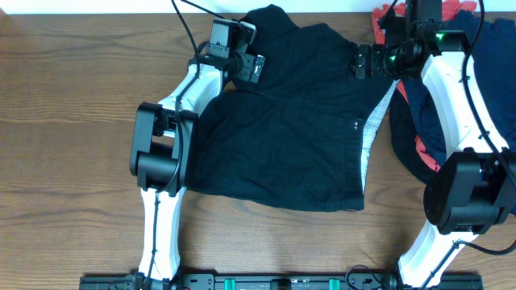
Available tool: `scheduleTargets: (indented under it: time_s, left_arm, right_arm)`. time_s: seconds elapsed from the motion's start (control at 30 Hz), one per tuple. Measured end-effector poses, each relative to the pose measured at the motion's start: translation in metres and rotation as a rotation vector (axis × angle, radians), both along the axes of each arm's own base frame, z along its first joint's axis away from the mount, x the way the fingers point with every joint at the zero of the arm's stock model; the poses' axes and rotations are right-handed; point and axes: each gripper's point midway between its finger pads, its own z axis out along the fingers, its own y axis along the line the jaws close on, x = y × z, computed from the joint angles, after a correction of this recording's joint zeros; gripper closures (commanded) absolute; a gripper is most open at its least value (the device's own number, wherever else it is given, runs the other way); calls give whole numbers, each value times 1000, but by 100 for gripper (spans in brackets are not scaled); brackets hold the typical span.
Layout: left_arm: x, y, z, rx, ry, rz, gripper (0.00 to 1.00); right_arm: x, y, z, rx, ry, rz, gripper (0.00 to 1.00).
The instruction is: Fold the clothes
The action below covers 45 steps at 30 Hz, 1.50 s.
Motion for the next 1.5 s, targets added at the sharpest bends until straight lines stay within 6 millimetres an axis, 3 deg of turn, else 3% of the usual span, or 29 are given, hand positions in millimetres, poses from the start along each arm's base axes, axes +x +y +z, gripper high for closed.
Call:
scheduleTargets:
  time_s: [0.4,0.77,0.93,1.17,1.3,1.5]
  left_arm:
    - [-5,37,-22,175,53,87,2]
    - [-39,76,-26,237,243,180,1]
    - [-63,110,-29,210,378,319,1]
    - [-109,182,-35,53,632,697,2]
    - [-133,215,-36,-19,744,832,1]
    - [-150,231,-35,-48,810,887,1]
  right_arm:
    - [0,0,0,0,0,0,1]
    - [-2,0,-1,0,11,0,1]
    - [-3,0,-1,0,12,0,1]
    - [-2,6,-1,0,8,13,1]
    - [-3,8,-1,1,9,15,1]
    - [-3,8,-1,3,10,9,1]
